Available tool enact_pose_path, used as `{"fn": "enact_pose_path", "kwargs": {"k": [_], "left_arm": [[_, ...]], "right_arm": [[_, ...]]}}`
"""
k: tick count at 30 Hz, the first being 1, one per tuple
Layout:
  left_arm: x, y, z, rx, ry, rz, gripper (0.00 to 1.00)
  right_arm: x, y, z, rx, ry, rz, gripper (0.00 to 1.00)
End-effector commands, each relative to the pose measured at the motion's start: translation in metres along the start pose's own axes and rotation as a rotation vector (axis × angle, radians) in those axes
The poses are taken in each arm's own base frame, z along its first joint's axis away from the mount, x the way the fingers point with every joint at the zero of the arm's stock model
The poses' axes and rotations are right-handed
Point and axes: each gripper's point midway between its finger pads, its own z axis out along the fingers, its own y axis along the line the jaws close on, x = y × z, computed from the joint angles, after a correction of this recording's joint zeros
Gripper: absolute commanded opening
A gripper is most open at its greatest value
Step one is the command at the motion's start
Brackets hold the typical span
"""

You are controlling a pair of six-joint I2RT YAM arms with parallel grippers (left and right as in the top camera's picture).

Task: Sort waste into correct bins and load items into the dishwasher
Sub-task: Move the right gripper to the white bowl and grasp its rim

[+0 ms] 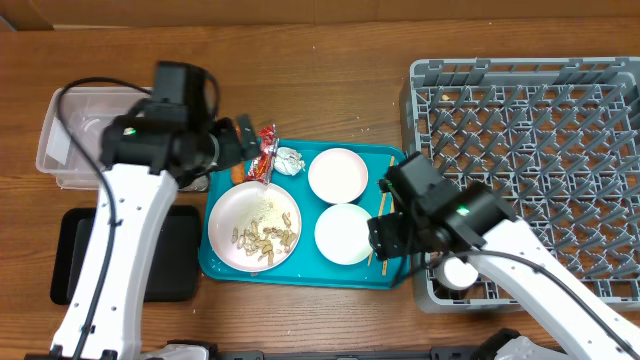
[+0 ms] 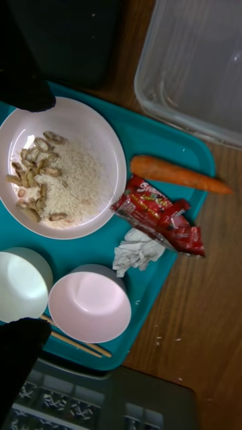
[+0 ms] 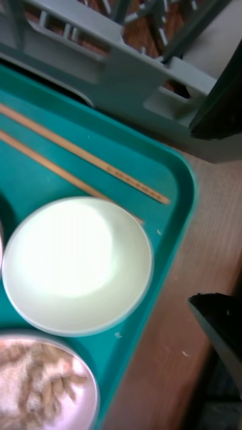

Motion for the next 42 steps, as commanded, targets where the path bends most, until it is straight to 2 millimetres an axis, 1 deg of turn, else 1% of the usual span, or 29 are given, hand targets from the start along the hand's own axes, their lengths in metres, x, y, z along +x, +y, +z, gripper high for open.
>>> {"fn": "enact_pose_path", "kwargs": {"k": [1,5,6,8,10,12,16,17,20,22,24,26,29,32,35,42], "left_arm": [[-0.004,0.006,-0.003,-0.012,-0.005,-0.038,1.0],[0.005,0.012,-0.003,-0.042,0.029,-0.043,1.0],[0.005,0.012,-0.003,-0.042,0.03,-0.044,1.0],[0.005,0.012,-0.003,-0.042,0.03,-0.044,1.0],[0.005,0.012,-0.003,-0.042,0.03,-0.044,1.0],[0.005,0.012,-0.003,-0.042,0.03,-0.044,1.0],[0.005,0.012,-0.003,-0.042,0.03,-0.044,1.0],[0.005,0.012,-0.003,-0.042,0.029,-0.044,1.0],[0.004,0.012,-0.003,-0.041,0.028,-0.043,1.0],[0.004,0.012,-0.003,-0.041,0.028,-0.043,1.0],[0.004,0.012,-0.003,-0.041,0.028,-0.043,1.0],[0.004,0.012,-0.003,-0.041,0.028,-0.043,1.0],[0.004,0.012,-0.003,-0.041,0.028,-0.043,1.0],[0.004,0.012,-0.003,-0.041,0.028,-0.043,1.0],[0.005,0.012,-0.003,-0.041,0.028,-0.043,1.0],[0.005,0.012,-0.003,-0.041,0.028,-0.043,1.0]], "right_arm": [[-0.012,-0.015,0.018,0.109,-0.016,0.06,0.73],[-0.021,-0.011,0.04,0.103,0.002,0.046,0.7],[-0.022,-0.005,0.045,0.081,0.011,0.016,0.67],[-0.023,0.003,0.055,0.044,0.033,-0.008,0.65],[-0.02,0.003,0.065,0.042,0.064,-0.005,0.65],[-0.011,-0.002,0.078,0.064,0.114,0.0,0.61],[-0.001,-0.007,0.094,0.081,0.158,0.004,0.54],[0.001,-0.007,0.097,0.077,0.164,0.004,0.52],[0.005,-0.001,0.104,0.035,0.178,0.006,0.51],[0.004,0.002,0.108,0.012,0.166,0.006,0.45],[0.0,0.003,0.109,0.005,0.149,-0.001,0.31],[-0.003,0.004,0.109,0.0,0.138,-0.014,0.19],[-0.006,0.001,0.106,0.024,0.131,-0.028,0.04],[-0.011,-0.008,0.093,0.089,0.118,-0.011,0.04],[-0.019,-0.015,0.069,0.147,0.08,0.009,0.04],[-0.044,-0.001,0.003,0.094,-0.089,0.001,0.04]]}}
